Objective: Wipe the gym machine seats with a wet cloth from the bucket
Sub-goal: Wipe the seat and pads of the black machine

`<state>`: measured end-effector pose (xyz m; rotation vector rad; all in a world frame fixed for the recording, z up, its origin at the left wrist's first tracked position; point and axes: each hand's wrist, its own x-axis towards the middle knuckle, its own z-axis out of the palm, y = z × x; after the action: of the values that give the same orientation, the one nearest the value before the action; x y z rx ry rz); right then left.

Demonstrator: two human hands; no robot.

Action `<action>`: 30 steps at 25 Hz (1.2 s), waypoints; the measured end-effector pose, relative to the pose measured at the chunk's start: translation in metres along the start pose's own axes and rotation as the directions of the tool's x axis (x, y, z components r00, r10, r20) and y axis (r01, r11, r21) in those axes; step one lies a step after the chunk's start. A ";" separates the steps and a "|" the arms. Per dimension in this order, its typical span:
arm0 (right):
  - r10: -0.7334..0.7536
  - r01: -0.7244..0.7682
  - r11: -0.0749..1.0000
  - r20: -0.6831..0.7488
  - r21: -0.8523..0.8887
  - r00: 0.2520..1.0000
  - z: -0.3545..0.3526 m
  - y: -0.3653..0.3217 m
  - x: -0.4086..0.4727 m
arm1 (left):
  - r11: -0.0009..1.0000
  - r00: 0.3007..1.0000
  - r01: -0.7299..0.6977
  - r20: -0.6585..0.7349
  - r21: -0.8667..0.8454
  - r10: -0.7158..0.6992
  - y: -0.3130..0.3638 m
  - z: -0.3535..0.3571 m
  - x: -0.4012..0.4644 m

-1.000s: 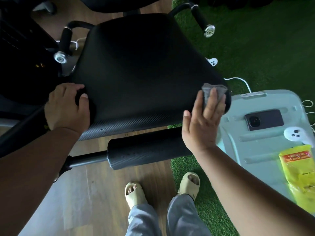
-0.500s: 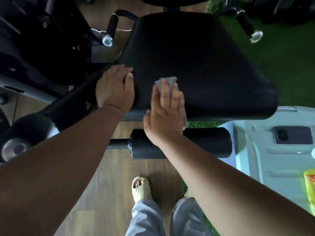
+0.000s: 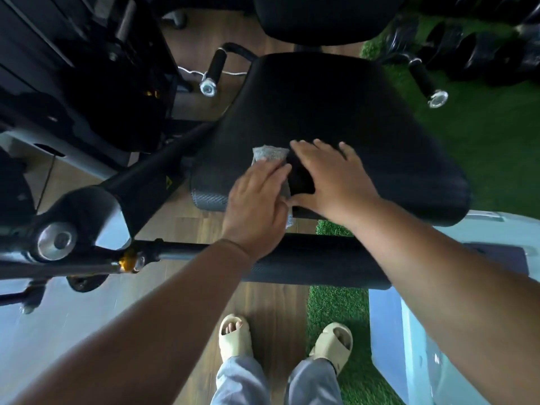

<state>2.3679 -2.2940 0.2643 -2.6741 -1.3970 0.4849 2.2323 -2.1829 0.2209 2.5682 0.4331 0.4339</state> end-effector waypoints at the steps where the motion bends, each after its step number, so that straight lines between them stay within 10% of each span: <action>1: 0.011 -0.010 0.999 -0.028 0.038 1.000 -0.004 0.012 0.002 | 0.995 1.000 0.021 0.018 0.103 -0.023 0.007 0.011 -0.003; 7: 0.180 -0.175 0.983 -0.108 0.054 0.978 0.011 0.061 0.027 | 0.897 0.982 0.189 -0.080 0.399 -0.171 0.023 0.049 0.024; 15: 0.182 -0.173 0.983 -0.161 0.065 0.970 0.026 0.064 0.026 | 0.881 0.971 0.067 -0.233 0.468 0.050 -0.062 0.015 0.006; 21: 0.200 -0.193 0.979 -0.158 0.062 0.967 0.027 0.063 0.027 | 0.840 0.864 0.461 -0.362 0.287 -0.350 -0.047 0.013 0.018; 30: 0.213 -0.213 0.977 -0.113 0.015 0.970 0.024 0.060 0.029 | 0.821 0.876 0.472 -0.063 0.321 -0.479 -0.051 -0.017 0.056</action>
<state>2.4233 -2.3066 0.2216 -2.8143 -1.0843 0.3426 2.2655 -2.1122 0.2205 2.6329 1.1971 0.1580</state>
